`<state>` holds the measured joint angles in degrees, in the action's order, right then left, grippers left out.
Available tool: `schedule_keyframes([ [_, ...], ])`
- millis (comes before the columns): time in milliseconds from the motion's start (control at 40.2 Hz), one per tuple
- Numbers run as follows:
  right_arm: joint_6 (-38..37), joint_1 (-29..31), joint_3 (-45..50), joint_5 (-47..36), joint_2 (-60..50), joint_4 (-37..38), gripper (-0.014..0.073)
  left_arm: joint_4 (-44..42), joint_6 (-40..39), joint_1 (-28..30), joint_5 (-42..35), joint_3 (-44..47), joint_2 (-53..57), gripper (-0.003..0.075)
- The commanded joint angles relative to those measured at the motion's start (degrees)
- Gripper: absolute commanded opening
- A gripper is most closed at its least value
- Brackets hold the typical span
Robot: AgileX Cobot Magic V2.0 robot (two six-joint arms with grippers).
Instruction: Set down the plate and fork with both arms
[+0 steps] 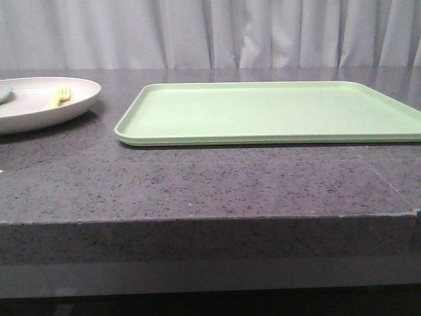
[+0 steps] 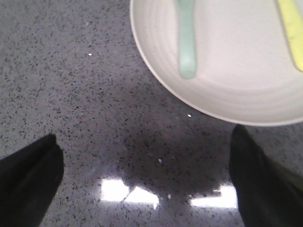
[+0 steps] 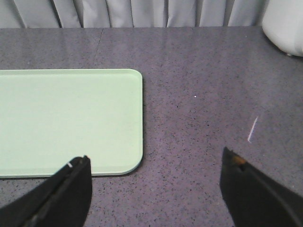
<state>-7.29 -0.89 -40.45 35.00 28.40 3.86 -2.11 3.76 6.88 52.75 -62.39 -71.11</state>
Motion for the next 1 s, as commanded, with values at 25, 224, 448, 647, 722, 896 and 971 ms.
schedule_keyframes([
  [25, 0.1, 0.0, -1.8, -4.3, 0.7, 0.8, 0.0582, 11.8, 7.6, 6.3, -2.7, -4.6, -4.8, 0.0682],
  [224, 0.1, 0.0, -1.8, -4.3, 0.7, 0.8, 0.0582, 38.2, 21.2, 16.0, -4.1, -6.0, -12.5, 0.0682],
  [448, 0.1, 0.0, -1.8, -4.3, 0.7, 0.8, 0.0582, 50.1, 26.2, 18.5, -7.6, -6.0, -18.4, 0.0682],
  [647, 0.1, 0.0, -1.8, -4.3, 0.7, 0.8, 0.0582, 53.0, 26.5, 18.5, -7.7, -6.0, -22.8, 0.0669],
  [722, 0.1, 0.0, -1.8, -4.3, 0.7, 0.8, 0.0582, 53.4, 26.5, 18.5, -7.6, -6.0, -23.6, 0.0608],
  [896, 0.1, 0.0, -1.8, -4.3, 0.7, 0.8, 0.0582, 55.4, 26.5, 18.4, -5.4, -6.0, -25.6, 0.0393],
  [971, 0.1, 0.0, -1.8, -4.3, 0.7, 0.8, 0.0582, 56.1, 26.5, 18.4, -3.9, -6.0, -26.6, 0.0341],
])
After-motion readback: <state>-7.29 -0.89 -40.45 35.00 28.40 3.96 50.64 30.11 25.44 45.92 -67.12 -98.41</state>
